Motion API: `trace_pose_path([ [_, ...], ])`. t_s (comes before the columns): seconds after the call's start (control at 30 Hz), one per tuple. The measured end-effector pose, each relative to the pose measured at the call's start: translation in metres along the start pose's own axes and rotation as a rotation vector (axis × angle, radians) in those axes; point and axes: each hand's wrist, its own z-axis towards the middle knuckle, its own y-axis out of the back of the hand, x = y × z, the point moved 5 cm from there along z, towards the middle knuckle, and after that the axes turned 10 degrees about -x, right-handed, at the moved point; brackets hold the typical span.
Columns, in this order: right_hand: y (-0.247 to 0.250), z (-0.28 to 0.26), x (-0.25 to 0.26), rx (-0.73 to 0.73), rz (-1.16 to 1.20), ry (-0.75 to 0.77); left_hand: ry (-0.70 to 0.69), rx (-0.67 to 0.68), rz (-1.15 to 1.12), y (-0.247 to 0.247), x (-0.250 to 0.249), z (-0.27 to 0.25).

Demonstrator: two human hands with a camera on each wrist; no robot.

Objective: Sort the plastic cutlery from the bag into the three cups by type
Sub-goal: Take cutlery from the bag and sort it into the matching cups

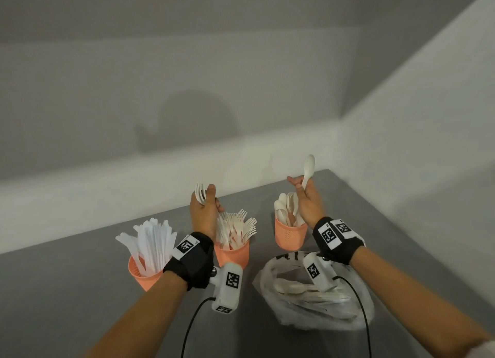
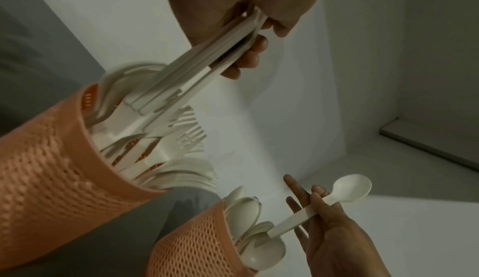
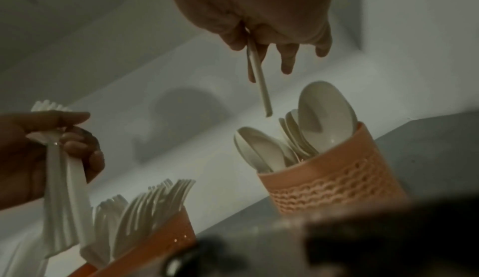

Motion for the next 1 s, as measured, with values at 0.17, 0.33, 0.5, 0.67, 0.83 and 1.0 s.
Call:
trace_pose_path([
  [0.17, -0.002, -0.002, -0.021, -0.009, -0.071, -0.061, -0.067, 0.005, 0.084, -0.013, 0.010, -0.002],
  [0.33, 0.002, -0.007, -0.036, -0.026, -0.127, -0.100, -0.071, 0.010, 0.114, -0.016, 0.022, -0.006],
  [0.5, 0.004, -0.008, -0.032, -0.047, -0.255, 0.015, -0.073, 0.014, 0.138, -0.018, 0.029, -0.012],
  [0.67, 0.005, -0.005, -0.032, -0.089, -0.286, 0.064, -0.192, 0.073, 0.357, -0.018, 0.038, -0.014],
  [0.83, -0.004, -0.011, -0.013, 0.004, -0.489, 0.279, -0.372, 0.146, 0.617, -0.019, 0.028, -0.021],
  [1.0, -0.017, -0.012, -0.008, 0.123, -0.747, 0.410, -0.466, 0.274, 0.748, -0.021, 0.033, -0.023],
])
